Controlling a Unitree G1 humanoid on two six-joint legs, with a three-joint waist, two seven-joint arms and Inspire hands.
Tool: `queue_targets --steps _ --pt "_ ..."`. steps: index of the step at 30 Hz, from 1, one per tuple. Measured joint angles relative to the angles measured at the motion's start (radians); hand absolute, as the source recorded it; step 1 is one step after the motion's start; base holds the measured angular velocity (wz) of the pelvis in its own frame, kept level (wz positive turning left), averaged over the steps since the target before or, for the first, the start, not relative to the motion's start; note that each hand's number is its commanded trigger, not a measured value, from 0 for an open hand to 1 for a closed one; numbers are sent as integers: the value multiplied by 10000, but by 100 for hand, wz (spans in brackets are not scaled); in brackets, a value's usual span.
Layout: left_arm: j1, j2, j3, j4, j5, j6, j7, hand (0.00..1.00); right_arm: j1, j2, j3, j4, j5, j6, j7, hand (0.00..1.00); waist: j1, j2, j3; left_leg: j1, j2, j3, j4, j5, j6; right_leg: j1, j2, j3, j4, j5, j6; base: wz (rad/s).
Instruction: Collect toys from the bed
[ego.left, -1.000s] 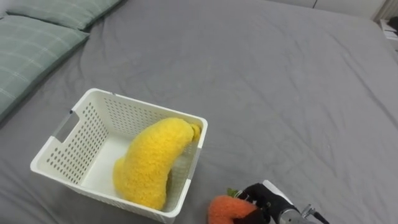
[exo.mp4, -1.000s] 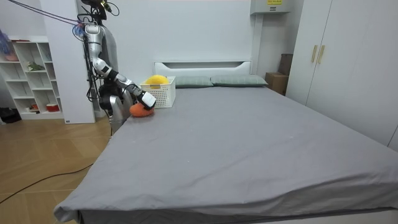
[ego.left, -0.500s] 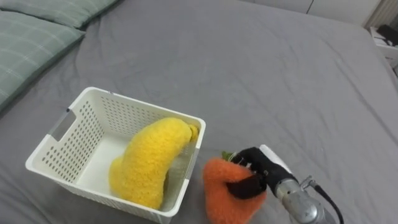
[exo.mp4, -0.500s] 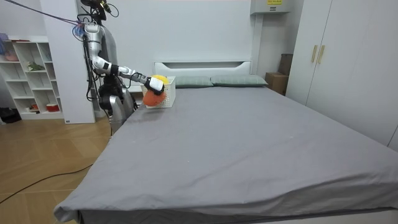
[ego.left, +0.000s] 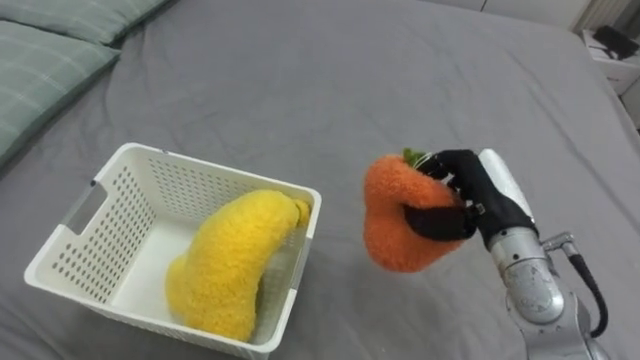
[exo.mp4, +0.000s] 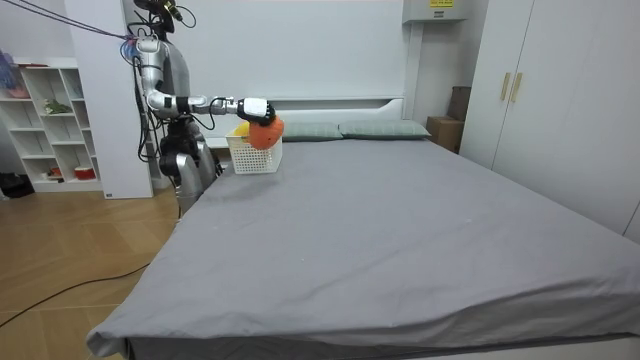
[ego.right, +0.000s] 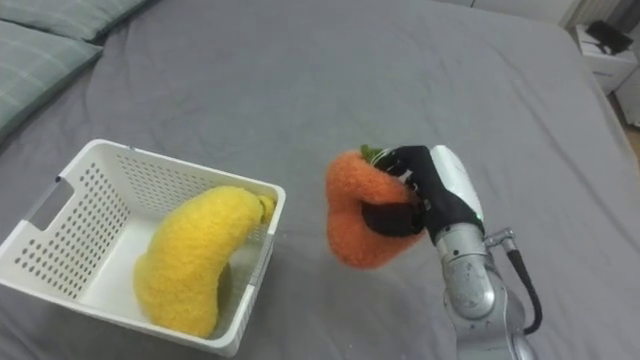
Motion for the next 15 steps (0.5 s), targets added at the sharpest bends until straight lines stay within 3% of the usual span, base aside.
queue_targets --steps 8,15 --pt "-9 25 135 154 23 4 24 0 -412 -4 -2 -1476 -26 20 19 100 44 -90 -43 57 2 -3 0 -1 -1 18 -1 6 1 0 0 0" --pt "-112 60 118 374 18 -20 -23 0 -829 0 143 -1737 5 35 216 100 132 -156 1 74 -2 1 5 -1 -1 36 -6 6 17 1 0 0"
